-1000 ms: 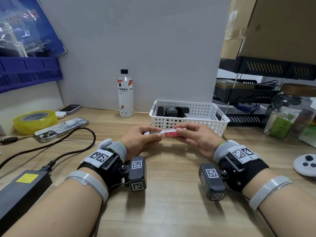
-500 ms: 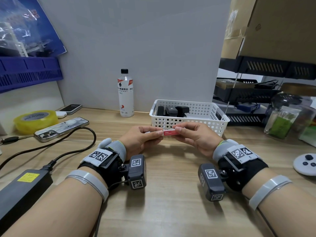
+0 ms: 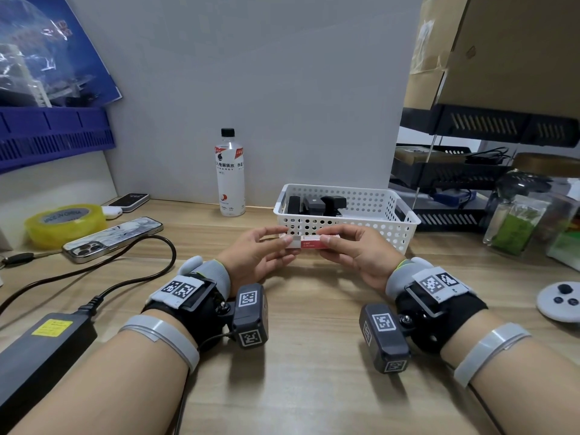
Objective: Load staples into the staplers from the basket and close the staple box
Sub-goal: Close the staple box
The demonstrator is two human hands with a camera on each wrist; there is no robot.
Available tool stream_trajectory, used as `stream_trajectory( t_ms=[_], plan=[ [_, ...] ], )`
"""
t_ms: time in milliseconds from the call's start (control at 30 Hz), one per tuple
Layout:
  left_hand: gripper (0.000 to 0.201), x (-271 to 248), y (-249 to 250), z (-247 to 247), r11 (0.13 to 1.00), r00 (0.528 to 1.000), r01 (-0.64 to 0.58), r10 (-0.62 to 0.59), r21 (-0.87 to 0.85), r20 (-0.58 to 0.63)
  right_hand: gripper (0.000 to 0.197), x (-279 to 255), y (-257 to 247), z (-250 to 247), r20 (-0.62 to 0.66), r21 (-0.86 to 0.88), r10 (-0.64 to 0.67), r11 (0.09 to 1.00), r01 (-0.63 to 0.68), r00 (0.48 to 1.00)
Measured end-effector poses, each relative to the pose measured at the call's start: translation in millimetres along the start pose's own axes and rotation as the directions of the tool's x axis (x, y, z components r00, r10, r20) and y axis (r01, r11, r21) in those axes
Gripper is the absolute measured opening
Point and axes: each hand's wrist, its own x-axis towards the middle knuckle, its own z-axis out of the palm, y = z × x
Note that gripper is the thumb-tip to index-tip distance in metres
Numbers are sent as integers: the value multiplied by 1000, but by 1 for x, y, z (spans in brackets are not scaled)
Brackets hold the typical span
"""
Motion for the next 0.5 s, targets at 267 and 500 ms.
stream_trajectory(
  t_ms=[267, 500],
  plan=[
    [41, -1, -1, -5, 994, 998, -62, 63, 85, -4, 28, 1, 1, -3, -9, 43, -14, 999, 15, 1000],
    [42, -3, -2, -1, 991, 998, -68, 69, 116, 1, 23, 0, 0, -2, 10, 37, -26, 999, 25, 1000]
  ],
)
